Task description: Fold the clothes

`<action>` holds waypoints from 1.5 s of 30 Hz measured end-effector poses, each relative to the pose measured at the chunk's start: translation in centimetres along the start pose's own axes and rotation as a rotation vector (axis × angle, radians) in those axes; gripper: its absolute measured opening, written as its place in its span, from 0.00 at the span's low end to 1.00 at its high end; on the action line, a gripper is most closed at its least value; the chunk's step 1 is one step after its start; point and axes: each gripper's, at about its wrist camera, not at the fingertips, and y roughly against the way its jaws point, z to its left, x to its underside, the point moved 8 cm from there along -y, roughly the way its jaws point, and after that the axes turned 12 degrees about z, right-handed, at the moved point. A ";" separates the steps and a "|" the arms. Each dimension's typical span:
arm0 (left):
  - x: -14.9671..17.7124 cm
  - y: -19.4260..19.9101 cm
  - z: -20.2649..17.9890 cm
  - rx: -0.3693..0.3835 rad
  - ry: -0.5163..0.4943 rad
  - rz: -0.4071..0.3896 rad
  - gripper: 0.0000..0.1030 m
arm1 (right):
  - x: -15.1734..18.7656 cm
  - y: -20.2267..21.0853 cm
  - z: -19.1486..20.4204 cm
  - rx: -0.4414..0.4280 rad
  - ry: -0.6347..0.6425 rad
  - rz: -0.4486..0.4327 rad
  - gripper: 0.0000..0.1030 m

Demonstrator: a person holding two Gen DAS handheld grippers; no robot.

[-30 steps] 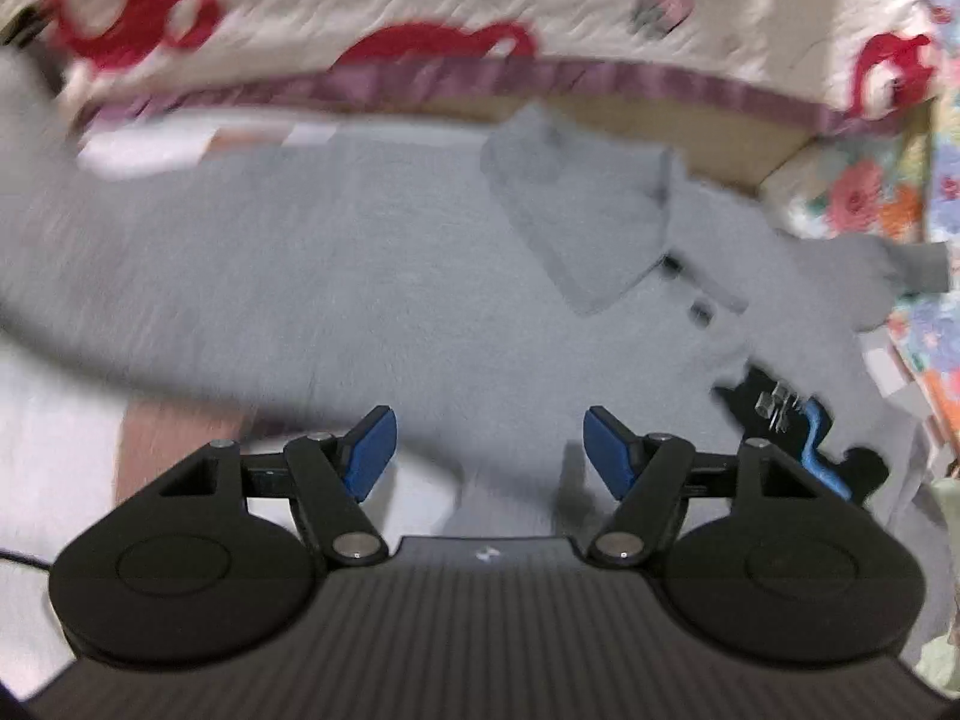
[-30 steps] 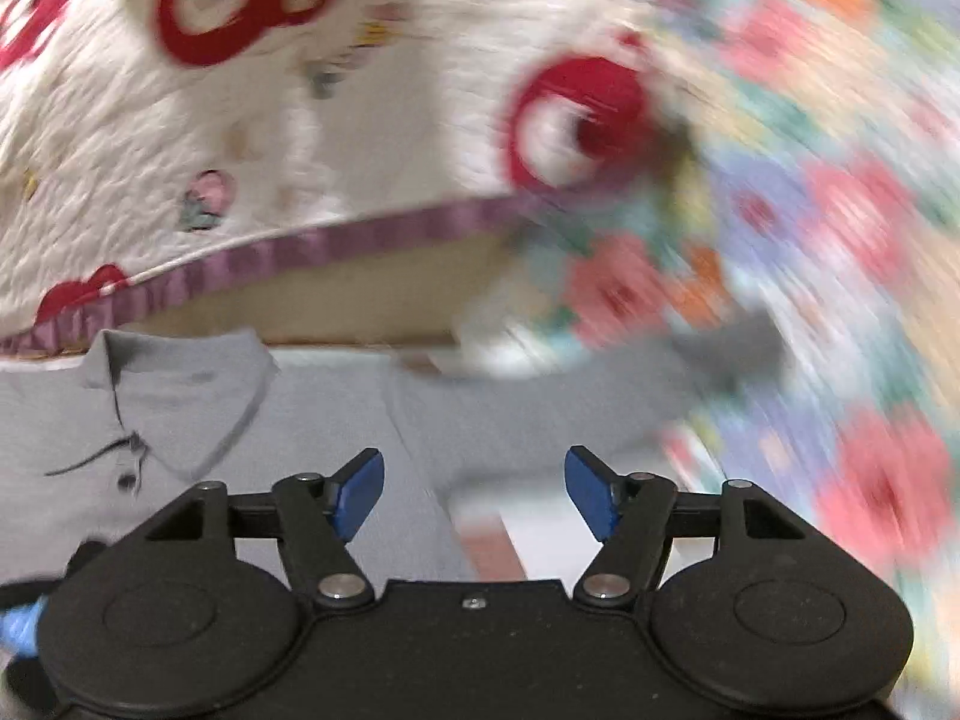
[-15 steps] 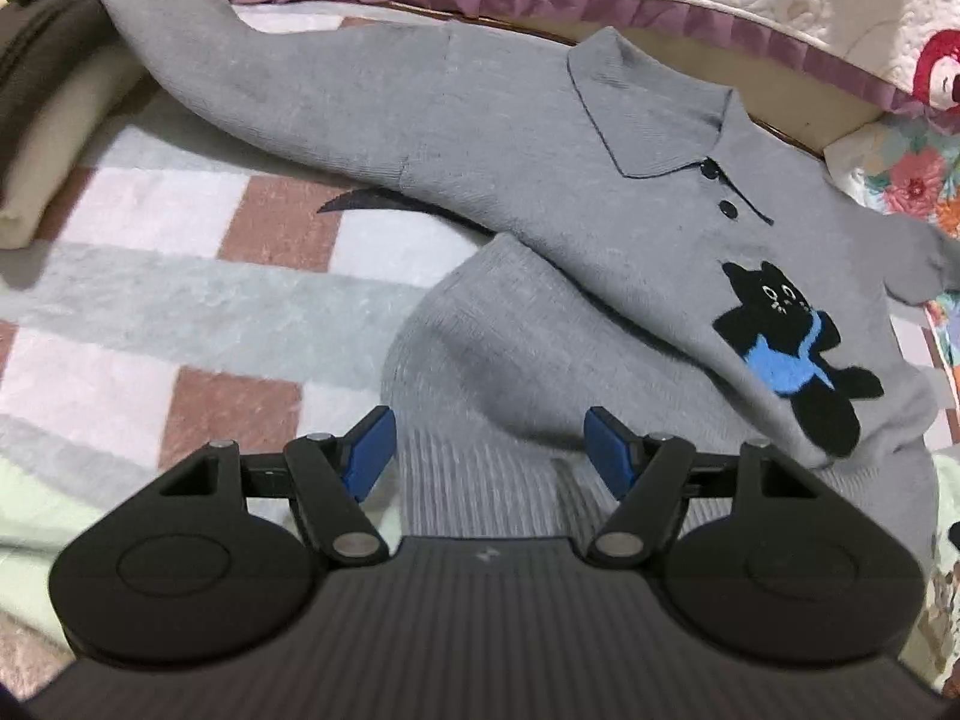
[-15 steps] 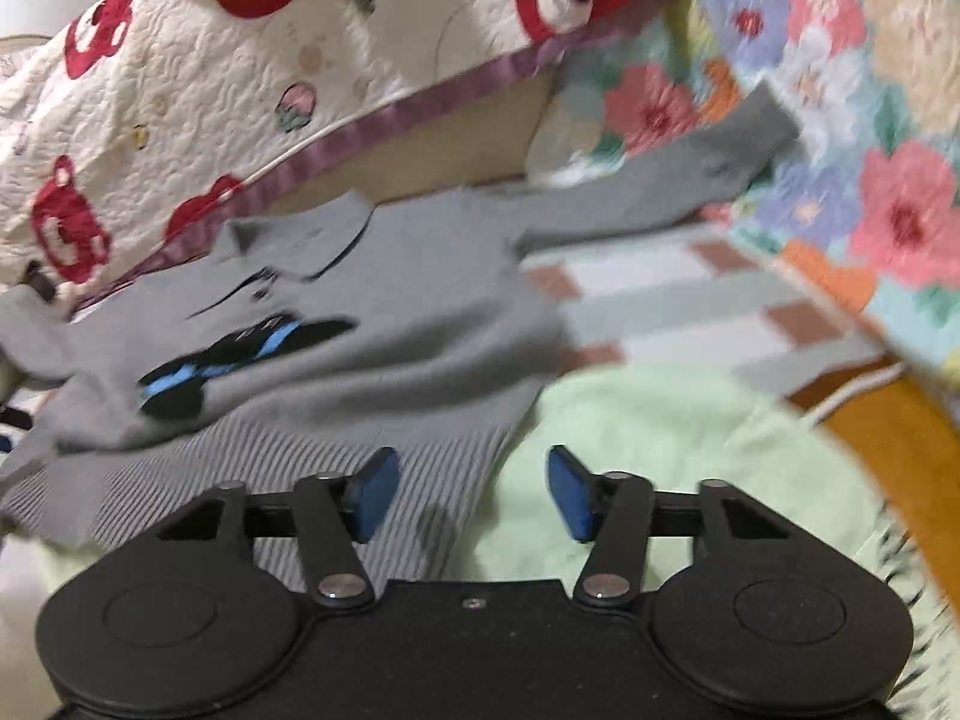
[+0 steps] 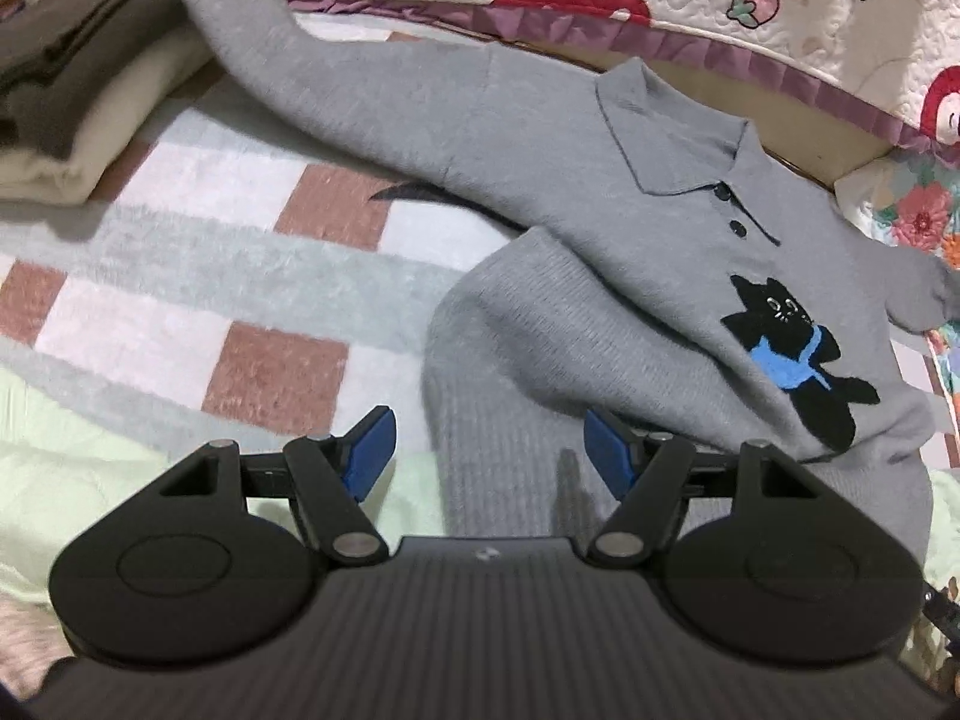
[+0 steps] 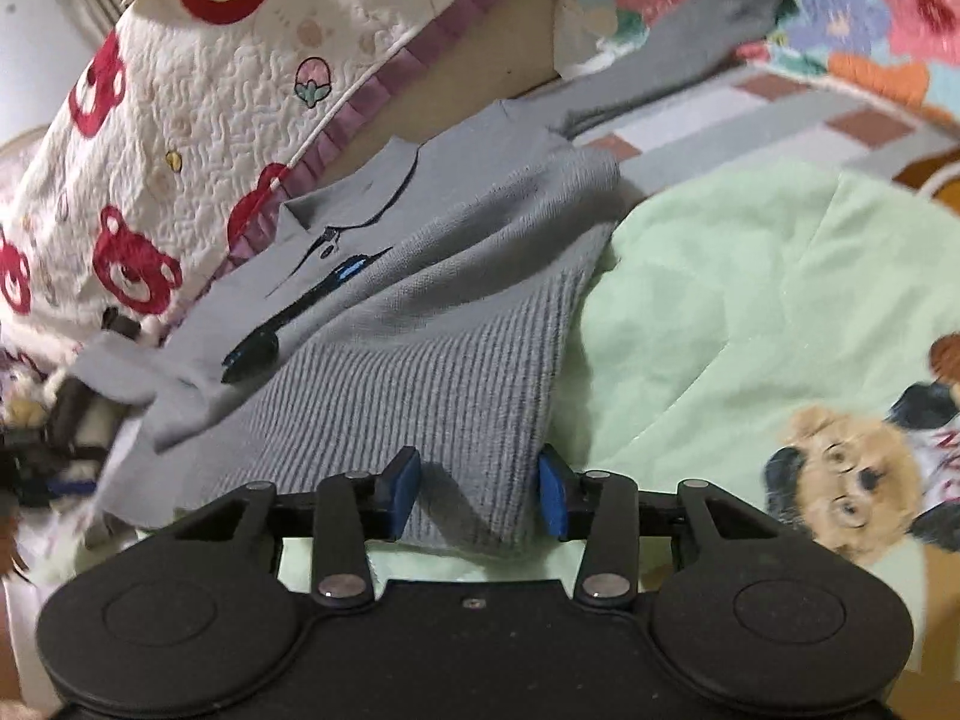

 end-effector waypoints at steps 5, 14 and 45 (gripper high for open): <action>0.9 -0.2 0.3 0.099 0.023 0.040 0.67 | -0.7 -0.6 0.2 -0.030 -0.078 -0.024 0.38; 0.8 -1.8 0.3 0.142 0.053 0.058 0.69 | -1.4 -0.1 1.6 0.064 0.044 -0.109 0.14; 4.0 10.1 -6.8 0.328 -0.223 -0.125 0.07 | -4.1 5.8 2.3 -0.058 0.028 -0.249 0.11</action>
